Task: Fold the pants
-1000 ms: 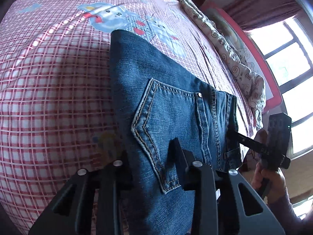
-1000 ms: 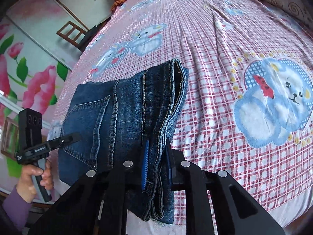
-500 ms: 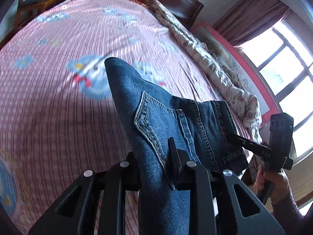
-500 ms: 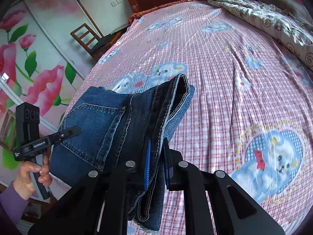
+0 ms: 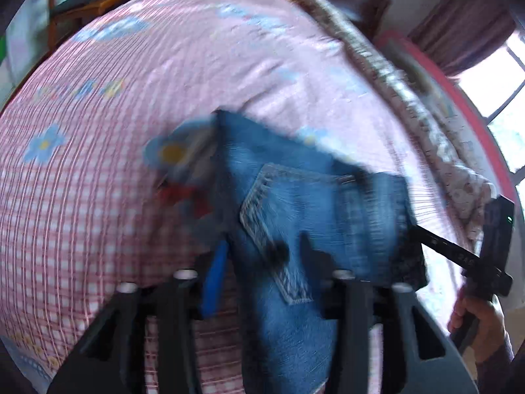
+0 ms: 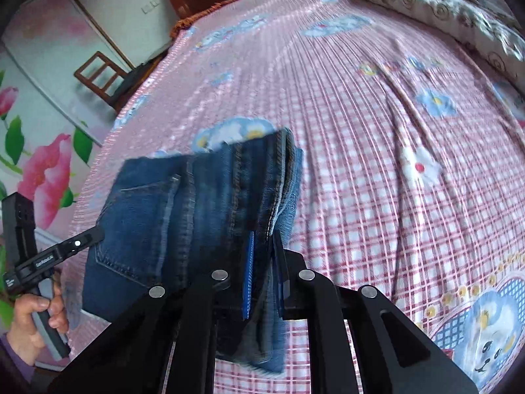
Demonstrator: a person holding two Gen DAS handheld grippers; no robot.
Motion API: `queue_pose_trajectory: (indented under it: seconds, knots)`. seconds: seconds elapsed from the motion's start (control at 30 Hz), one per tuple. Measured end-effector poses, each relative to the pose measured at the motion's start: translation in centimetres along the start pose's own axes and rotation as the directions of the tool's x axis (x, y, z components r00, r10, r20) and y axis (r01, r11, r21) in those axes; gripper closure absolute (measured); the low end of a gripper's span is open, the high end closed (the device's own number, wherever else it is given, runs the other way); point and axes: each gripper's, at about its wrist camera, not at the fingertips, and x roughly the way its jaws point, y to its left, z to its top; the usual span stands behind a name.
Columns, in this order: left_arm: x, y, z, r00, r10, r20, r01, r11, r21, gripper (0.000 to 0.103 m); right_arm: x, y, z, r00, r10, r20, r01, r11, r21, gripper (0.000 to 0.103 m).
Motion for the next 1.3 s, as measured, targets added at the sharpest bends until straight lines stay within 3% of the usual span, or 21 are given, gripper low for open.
queue_pose_trajectory:
  seconds: [0.03, 0.07, 0.17, 0.23, 0.3, 0.37, 0.4, 0.47, 0.5, 0.53, 0.57, 0.63, 0.67, 0.7, 0.77, 0.8, 0.9, 0.97, 1.03, 1.17, 1.3]
  knots:
    - [0.5, 0.8, -0.5, 1.000, 0.019, -0.004, -0.019, 1.000, -0.023, 0.027, 0.8, -0.6, -0.5, 1.000, 0.005, -0.018, -0.005, 1.000, 0.006, 0.092]
    - [0.7, 1.5, -0.9, 0.999, 0.034, -0.004, -0.034, 0.998, -0.049, 0.020, 1.0, -1.0, -0.9, 1.000, 0.009, -0.014, -0.009, 1.000, 0.015, 0.092]
    - [-0.8, 2.7, -2.4, 0.995, 0.071, 0.064, -0.065, 0.994, -0.088, 0.016, -0.3, -1.4, -1.1, 1.000, -0.011, 0.020, 0.010, 0.998, 0.060, 0.091]
    - [-3.2, 2.0, -3.3, 0.979, 0.127, 0.158, -0.117, 0.990, -0.072, 0.016, -2.6, -1.4, -1.3, 0.995, -0.014, 0.100, 0.003, 0.995, 0.102, 0.091]
    - [-5.5, 0.4, -4.3, 0.969, 0.070, 0.236, -0.070, 0.998, -0.011, 0.015, -4.4, -0.7, -1.6, 0.985, 0.075, 0.158, -0.093, 0.989, 0.111, 0.091]
    - [-6.8, -1.8, -5.3, 0.965, -0.018, 0.262, -0.002, 0.997, 0.076, 0.012, -5.2, 0.6, -1.9, 0.962, 0.211, 0.176, -0.229, 0.969, 0.092, 0.091]
    - [-6.8, -3.1, -5.8, 0.967, -0.069, 0.246, 0.039, 0.991, 0.128, 0.011, -5.1, 1.3, -2.2, 0.947, 0.276, 0.162, -0.293, 0.952, 0.090, 0.091]
    - [-5.4, -4.8, -6.7, 0.978, -0.104, 0.181, 0.073, 0.983, 0.171, 0.008, -3.6, 2.0, -2.7, 0.935, 0.339, 0.106, -0.350, 0.928, 0.128, 0.091]
    - [-3.9, -5.0, -7.0, 0.986, -0.087, 0.141, 0.062, 0.984, 0.170, 0.008, -2.6, 1.8, -3.1, 0.935, 0.342, 0.090, -0.353, 0.922, 0.158, 0.087]
    - [-2.3, -4.7, -7.1, 0.994, -0.054, 0.096, 0.039, 0.987, 0.153, 0.008, -1.1, 1.2, -3.7, 0.945, 0.323, 0.052, -0.327, 0.923, 0.202, 0.077]
    - [-0.6, -4.1, -7.4, 0.998, -0.039, 0.055, 0.031, 0.990, 0.137, 0.008, 0.5, 0.1, -4.3, 0.951, 0.308, 0.007, -0.299, 0.918, 0.261, 0.080]
    - [0.1, -3.9, -8.0, 0.995, -0.037, 0.096, 0.019, 0.983, 0.180, 0.002, 1.6, -2.6, -5.5, 0.889, 0.447, 0.103, -0.449, 0.803, 0.392, 0.080]
    - [0.3, -4.5, -8.1, 0.996, -0.003, 0.086, -0.015, 0.977, 0.213, 0.002, 1.5, -3.0, -5.7, 0.880, 0.461, 0.109, -0.462, 0.781, 0.421, 0.080]
    - [0.5, -5.4, -8.0, 0.996, 0.062, 0.062, -0.076, 0.963, 0.259, 0.002, 1.2, -2.9, -5.7, 0.886, 0.453, 0.103, -0.450, 0.783, 0.429, 0.080]
    - [0.1, -6.6, -7.6, 0.993, 0.110, 0.041, -0.117, 0.952, 0.281, 0.002, 0.0, -2.4, -5.4, 0.906, 0.417, 0.075, -0.407, 0.808, 0.426, 0.069]
    - [-0.8, -6.6, -7.5, 0.994, 0.096, 0.043, -0.104, 0.960, 0.262, 0.002, -1.0, -2.4, -5.3, 0.916, 0.394, 0.071, -0.385, 0.819, 0.426, 0.044]
    - [-3.2, -6.2, -8.1, 0.989, 0.134, 0.067, -0.145, 0.970, 0.197, 0.002, -4.1, -1.6, -5.4, 0.947, 0.317, 0.055, -0.313, 0.865, 0.391, 0.021]
    - [-4.5, -6.4, -9.2, 0.983, 0.164, 0.080, -0.176, 0.966, 0.189, 0.002, -5.7, -0.7, -5.9, 0.964, 0.262, 0.032, -0.257, 0.901, 0.350, 0.021]
    - [-5.7, -6.9, -10.1, 0.971, 0.217, 0.103, -0.234, 0.949, 0.211, 0.002, -6.8, 0.2, -6.9, 0.966, 0.258, 0.015, -0.249, 0.914, 0.321, 0.021]
    - [-8.1, -7.3, -12.4, 0.960, 0.244, 0.135, -0.269, 0.938, 0.221, 0.002, -7.9, 2.0, -9.3, 0.980, 0.198, -0.027, -0.186, 0.953, 0.238, 0.018]
    - [-9.8, -8.1, -13.5, 0.948, 0.269, 0.171, -0.302, 0.930, 0.210, 0.002, -9.0, 4.0, -11.8, 0.993, 0.118, -0.017, -0.115, 0.986, 0.123, 0.018]
